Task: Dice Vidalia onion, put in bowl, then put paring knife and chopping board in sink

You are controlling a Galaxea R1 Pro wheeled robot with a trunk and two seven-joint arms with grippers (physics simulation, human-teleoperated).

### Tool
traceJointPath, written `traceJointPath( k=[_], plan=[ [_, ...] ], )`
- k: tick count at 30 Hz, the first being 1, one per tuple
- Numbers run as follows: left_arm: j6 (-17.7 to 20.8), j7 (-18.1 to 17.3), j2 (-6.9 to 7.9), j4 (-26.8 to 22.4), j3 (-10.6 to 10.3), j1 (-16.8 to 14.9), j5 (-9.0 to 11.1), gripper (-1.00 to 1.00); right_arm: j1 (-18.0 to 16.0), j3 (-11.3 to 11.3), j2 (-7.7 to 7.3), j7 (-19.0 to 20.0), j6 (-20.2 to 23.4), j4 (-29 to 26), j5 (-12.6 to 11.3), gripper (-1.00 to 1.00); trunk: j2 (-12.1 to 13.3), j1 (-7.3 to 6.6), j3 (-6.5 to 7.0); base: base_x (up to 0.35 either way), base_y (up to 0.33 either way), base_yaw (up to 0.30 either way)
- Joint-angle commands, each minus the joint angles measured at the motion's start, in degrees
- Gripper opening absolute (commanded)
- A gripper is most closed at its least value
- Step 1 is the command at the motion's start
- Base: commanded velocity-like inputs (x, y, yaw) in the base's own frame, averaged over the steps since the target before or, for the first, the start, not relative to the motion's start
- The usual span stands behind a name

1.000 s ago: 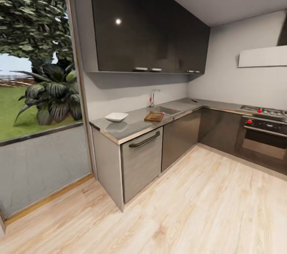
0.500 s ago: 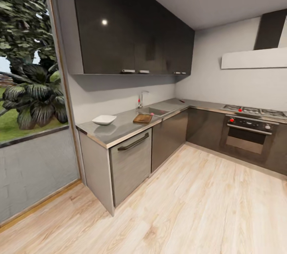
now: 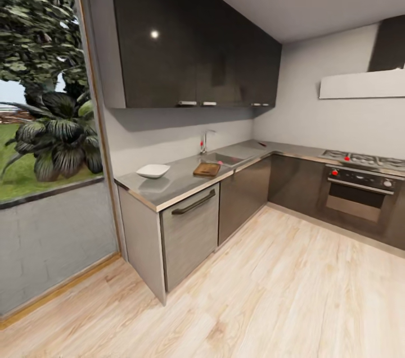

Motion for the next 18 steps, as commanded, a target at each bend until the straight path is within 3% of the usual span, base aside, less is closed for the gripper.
traceJointPath(
  k=[1,8,18],
  plan=[
    [-0.11,0.03,0.0,-0.02,0.06,-0.01,0.06,1.0,-0.02,0.06,0.0,-0.22,-0.15,0.03,0.0,1.0,0.38,-0.23,0.12,0.0,0.0,0.212],
    [-0.11,0.03,0.04,-0.06,0.06,-0.01,0.06,1.0,-0.02,0.03,-0.03,-0.17,-0.2,0.06,0.15,1.0,3.19,-1.76,1.38,0.0,0.0,0.18],
    [-0.11,0.03,0.04,-0.11,0.06,-0.01,0.06,1.0,-0.02,-0.11,-0.08,-0.05,-0.24,0.01,0.17,1.0,7.2,-3.96,3.18,0.0,0.0,0.017]
  ],
)
